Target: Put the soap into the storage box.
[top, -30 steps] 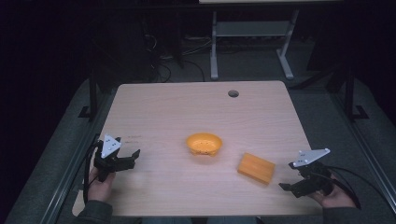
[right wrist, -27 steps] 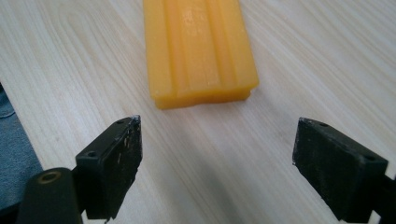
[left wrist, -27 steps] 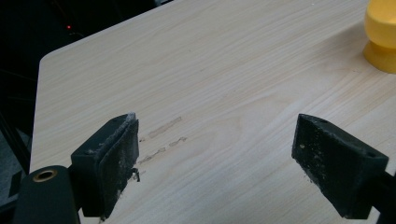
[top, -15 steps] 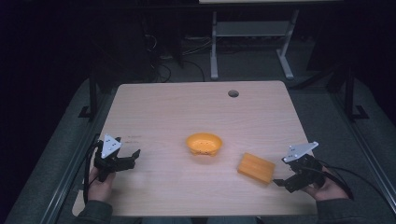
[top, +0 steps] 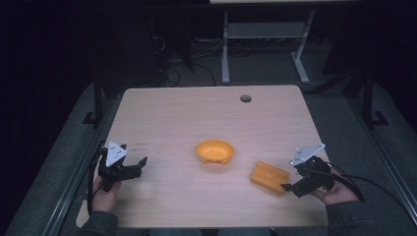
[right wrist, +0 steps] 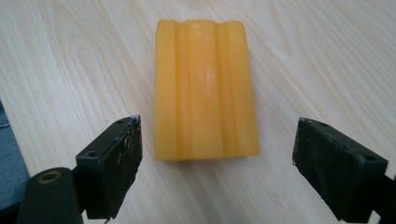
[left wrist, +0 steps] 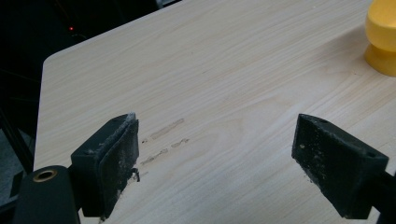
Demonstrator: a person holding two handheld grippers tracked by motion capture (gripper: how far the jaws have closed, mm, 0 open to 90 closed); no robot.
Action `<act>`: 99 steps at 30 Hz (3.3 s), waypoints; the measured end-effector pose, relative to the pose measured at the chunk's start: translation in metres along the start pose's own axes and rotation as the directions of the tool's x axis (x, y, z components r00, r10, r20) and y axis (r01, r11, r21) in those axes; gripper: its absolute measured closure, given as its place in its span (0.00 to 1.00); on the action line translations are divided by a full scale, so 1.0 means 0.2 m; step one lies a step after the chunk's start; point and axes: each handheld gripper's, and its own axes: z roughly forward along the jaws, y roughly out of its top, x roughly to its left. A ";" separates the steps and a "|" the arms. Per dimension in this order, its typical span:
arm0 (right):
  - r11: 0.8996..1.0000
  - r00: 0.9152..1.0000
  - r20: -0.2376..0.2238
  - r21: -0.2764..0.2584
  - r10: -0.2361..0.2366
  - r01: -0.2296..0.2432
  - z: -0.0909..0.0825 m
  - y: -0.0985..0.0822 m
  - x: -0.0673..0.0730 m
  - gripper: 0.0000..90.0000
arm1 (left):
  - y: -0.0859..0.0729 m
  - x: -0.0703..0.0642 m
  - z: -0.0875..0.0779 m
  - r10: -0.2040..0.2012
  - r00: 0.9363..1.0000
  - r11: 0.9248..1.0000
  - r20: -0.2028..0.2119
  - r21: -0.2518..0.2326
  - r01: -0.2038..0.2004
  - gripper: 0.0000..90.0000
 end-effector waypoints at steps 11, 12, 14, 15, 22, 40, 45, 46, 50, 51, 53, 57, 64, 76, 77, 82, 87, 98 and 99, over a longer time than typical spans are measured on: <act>0.999 0.999 -0.023 0.009 -0.032 0.032 0.06 0.07 -0.01 0.17 | 0.00 0.00 -0.01 -0.005 1.000 1.000 -0.002 0.004 0.005 0.16; 1.000 0.999 -0.022 0.011 -0.029 0.029 0.06 0.08 -0.01 0.17 | 0.00 0.00 -0.01 -0.009 1.000 1.000 -0.003 0.000 0.009 0.16; 1.000 0.999 -0.027 0.012 -0.025 0.025 0.07 0.09 0.00 0.17 | 0.00 0.00 -0.01 -0.007 1.000 1.000 -0.003 -0.002 0.007 0.16; 0.999 0.999 -0.026 0.011 -0.034 0.034 0.07 0.10 -0.01 0.17 | 0.00 0.01 -0.01 -0.004 1.000 1.000 -0.004 -0.003 0.004 0.16; 0.999 0.998 -0.051 0.026 -0.040 0.041 0.11 0.13 -0.01 0.18 | 0.00 0.00 -0.01 0.001 1.000 1.000 0.001 -0.001 -0.001 0.16; 0.995 0.996 -0.081 0.085 -0.043 0.050 0.24 0.17 0.00 0.17 | 0.00 0.00 -0.01 -0.003 1.000 1.000 0.000 0.000 0.003 0.16; 0.994 0.996 -0.084 0.099 -0.039 0.048 0.27 0.16 0.00 0.17 | 0.00 0.01 0.00 0.003 1.000 1.000 -0.001 0.001 -0.003 0.16; 0.993 0.996 -0.082 0.103 -0.040 0.049 0.27 0.16 -0.01 0.17 | 0.00 0.01 0.00 0.003 1.000 1.000 0.000 0.000 -0.003 0.16; 0.992 0.996 -0.088 0.119 -0.032 0.042 0.29 0.15 -0.01 0.17 | 0.00 0.01 0.00 0.001 1.000 1.000 -0.001 0.000 -0.001 0.16; 0.991 0.996 -0.087 0.123 -0.032 0.043 0.30 0.15 -0.01 0.17 | 0.00 0.01 0.00 -0.001 1.000 1.000 -0.001 0.001 0.001 0.16; 0.991 0.996 -0.086 0.127 -0.030 0.041 0.30 0.15 -0.01 0.17 | 0.00 0.01 0.00 -0.002 1.000 1.000 0.000 0.001 0.002 0.16; 0.990 0.996 -0.086 0.136 -0.034 0.046 0.32 0.16 -0.01 0.17 | 0.00 0.00 0.00 -0.001 1.000 1.000 0.001 0.000 0.001 0.16; 0.987 0.996 -0.087 0.158 -0.024 0.038 0.35 0.16 -0.01 0.18 | 0.00 0.01 0.00 -0.008 1.000 1.000 0.000 -0.003 0.008 0.16; 0.981 0.995 -0.086 0.187 -0.041 0.057 0.39 0.17 -0.01 0.22 | 0.00 0.01 0.00 -0.008 1.000 1.000 0.000 -0.005 0.008 0.16; 0.981 0.995 -0.086 0.188 -0.041 0.056 0.39 0.17 -0.01 0.22 | 0.00 0.01 0.00 -0.008 1.000 1.000 0.000 -0.005 0.008 0.16; 0.981 0.995 -0.090 0.189 -0.034 0.051 0.39 0.17 -0.01 0.22 | 0.01 0.01 0.00 -0.009 1.000 1.000 0.001 -0.007 0.009 0.16; 0.981 0.995 -0.090 0.185 -0.039 0.055 0.39 0.17 -0.01 0.23 | 0.01 0.01 0.00 -0.004 1.000 1.000 0.000 -0.005 0.004 0.16; 0.981 0.992 -0.102 0.172 -0.068 0.085 0.38 0.17 0.00 0.23 | 0.01 0.01 -0.01 -0.010 1.000 1.000 0.000 -0.010 0.010 0.16; 0.981 0.992 -0.102 0.172 -0.068 0.085 0.38 0.17 0.00 0.23 | 0.01 0.01 -0.01 -0.010 1.000 1.000 0.000 -0.010 0.010 0.16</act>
